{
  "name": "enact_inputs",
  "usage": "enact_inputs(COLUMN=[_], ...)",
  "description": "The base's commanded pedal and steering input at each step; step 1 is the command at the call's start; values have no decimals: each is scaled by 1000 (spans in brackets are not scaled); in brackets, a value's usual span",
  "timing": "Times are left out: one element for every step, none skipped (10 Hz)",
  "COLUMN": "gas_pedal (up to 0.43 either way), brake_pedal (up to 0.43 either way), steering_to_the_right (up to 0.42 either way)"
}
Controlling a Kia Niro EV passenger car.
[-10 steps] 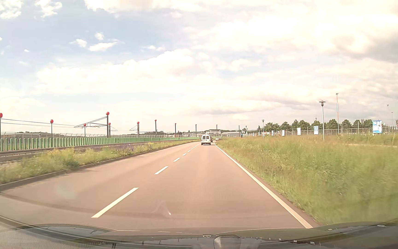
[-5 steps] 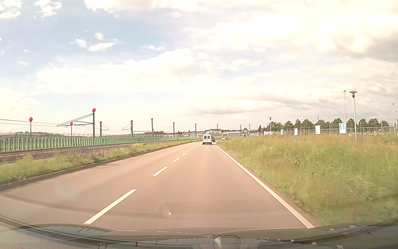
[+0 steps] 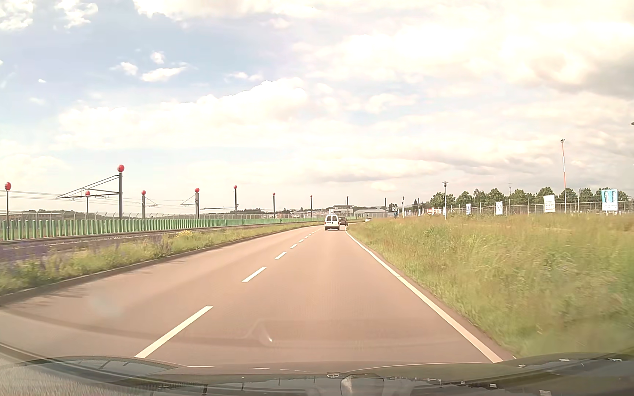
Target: Follow the waypoints while adhering to traffic rules and regulations
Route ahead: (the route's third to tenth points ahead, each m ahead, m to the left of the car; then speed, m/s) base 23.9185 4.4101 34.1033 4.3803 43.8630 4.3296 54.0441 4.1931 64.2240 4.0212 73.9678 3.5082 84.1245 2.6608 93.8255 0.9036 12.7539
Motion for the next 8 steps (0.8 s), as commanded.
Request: enact_inputs(gas_pedal=[79,79,79,79,67,67,67,67], brake_pedal=[0,0,0,0,0,0,0,0], steering_to_the_right=[-1,0,-1,-1,-1,-1,0,-1])
